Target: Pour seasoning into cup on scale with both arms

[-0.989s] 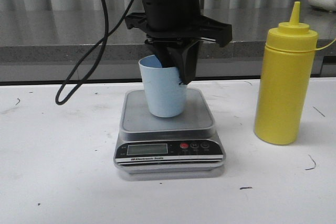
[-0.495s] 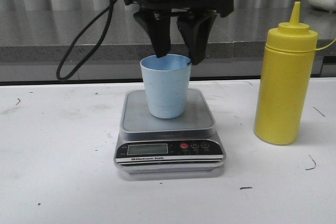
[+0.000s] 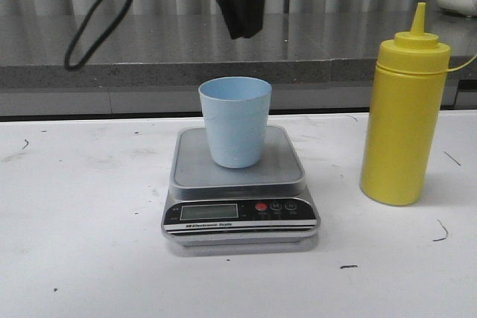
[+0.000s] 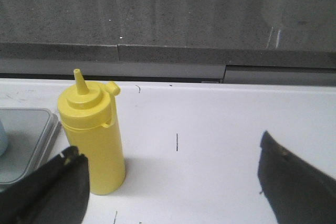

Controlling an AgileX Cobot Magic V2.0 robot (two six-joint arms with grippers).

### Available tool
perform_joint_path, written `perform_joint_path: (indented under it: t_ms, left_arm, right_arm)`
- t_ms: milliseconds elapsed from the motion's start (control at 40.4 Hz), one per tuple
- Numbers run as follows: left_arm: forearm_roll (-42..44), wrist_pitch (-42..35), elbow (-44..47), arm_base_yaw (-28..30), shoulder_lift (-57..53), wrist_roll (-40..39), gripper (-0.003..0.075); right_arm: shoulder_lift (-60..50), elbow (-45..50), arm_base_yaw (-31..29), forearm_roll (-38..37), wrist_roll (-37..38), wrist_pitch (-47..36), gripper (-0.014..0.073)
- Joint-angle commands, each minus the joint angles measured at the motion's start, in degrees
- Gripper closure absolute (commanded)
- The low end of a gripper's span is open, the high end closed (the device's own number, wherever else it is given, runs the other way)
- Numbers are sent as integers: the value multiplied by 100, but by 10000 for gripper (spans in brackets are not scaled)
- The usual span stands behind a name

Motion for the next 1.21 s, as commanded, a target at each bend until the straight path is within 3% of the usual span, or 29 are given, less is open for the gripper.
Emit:
perform_joint_path:
  t_ms: [0,247,593,940,1187]
  left_arm:
    - [194,128,241,196,-639,-32,740]
    - [194,-134,1608,1009,-1656,-55,740]
    - [142,-2283,4502,2300,-3831,-370,740]
    - [36,-4557,7341,2450,-6402,-370,740]
    - [-405,-5489,8504,2450,-8297,-370,740]
  right_arm:
    - [70,-210,17,-28,9,-452,-68]
    - [70,-210,17,-28,9,-447,-68]
    - [70,-210,17,-28,9,-452,-68]
    - [70,-210,17,-28,9,-452,-68]
    - [70,-210,17,-28,9,-457,-68]
